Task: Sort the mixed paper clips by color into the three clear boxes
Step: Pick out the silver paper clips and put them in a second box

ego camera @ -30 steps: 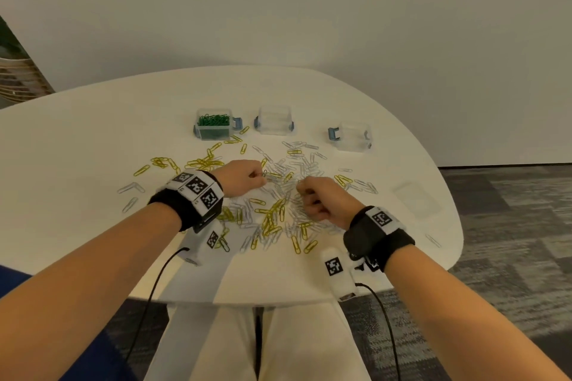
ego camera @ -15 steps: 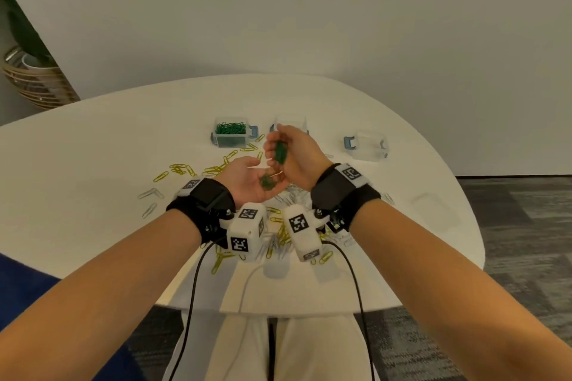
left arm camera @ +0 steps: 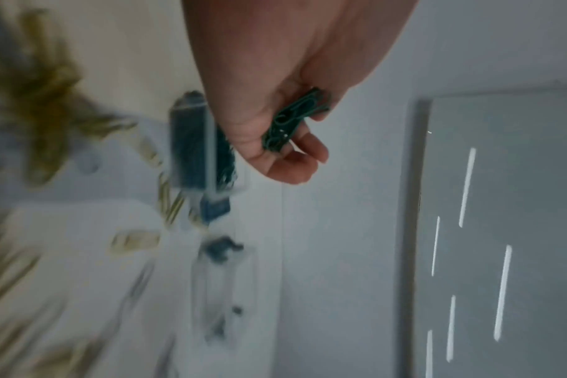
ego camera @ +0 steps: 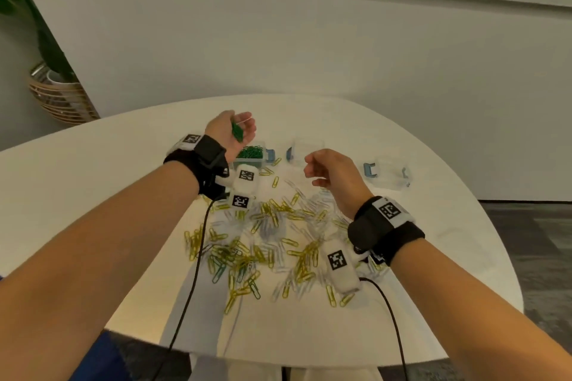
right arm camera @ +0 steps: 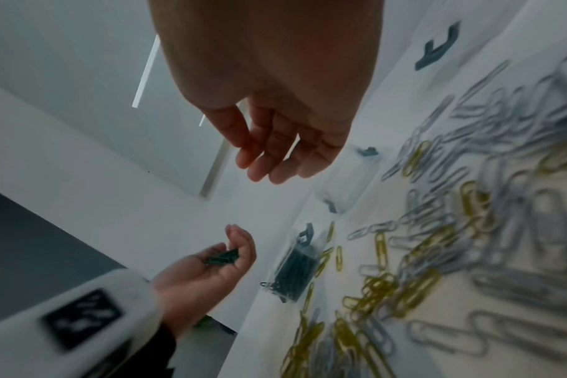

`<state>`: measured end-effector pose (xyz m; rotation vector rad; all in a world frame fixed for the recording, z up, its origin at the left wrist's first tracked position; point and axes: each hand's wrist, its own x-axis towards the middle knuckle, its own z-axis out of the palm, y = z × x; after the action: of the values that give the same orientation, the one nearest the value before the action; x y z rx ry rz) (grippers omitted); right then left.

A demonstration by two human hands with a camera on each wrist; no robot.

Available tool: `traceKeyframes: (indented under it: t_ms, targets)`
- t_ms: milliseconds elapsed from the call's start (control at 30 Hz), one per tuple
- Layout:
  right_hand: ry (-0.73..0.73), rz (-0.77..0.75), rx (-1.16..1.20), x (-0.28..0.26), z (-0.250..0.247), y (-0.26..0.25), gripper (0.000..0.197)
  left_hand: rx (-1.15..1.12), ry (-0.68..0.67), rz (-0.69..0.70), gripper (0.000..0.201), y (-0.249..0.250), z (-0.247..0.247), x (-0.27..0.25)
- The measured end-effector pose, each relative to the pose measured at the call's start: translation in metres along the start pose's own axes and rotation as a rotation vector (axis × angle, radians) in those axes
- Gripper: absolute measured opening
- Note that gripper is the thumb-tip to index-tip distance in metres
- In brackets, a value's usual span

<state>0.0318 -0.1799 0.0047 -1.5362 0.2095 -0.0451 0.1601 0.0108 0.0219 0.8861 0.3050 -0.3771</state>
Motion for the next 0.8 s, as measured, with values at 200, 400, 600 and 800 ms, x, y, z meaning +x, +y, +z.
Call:
traceKeyframes:
  t_ms: [200,400,600,800]
  targets:
    - [-0.026,0.036,-0.032,-0.001,0.000,0.012,0.024,0.632,-0.006,0.230,0.045,-0.011,-0.004,0.024]
    - [-0.155,0.084,-0.358,-0.019,0.017,0.024,0.011,1.029,-0.024,0.367,0.026,-0.003,-0.025,-0.034]
    - [-0.571,-0.051,-1.110,-0.070,0.057,0.028,0.047,1.935,-0.290,-0.114,0.035,-0.018,-0.070,-0.132]
    - [-0.598,-0.116,-1.244,-0.097,0.091,0.052,0.055,1.821,-0.258,-0.174,0.041,-0.062,-0.107,-0.167]
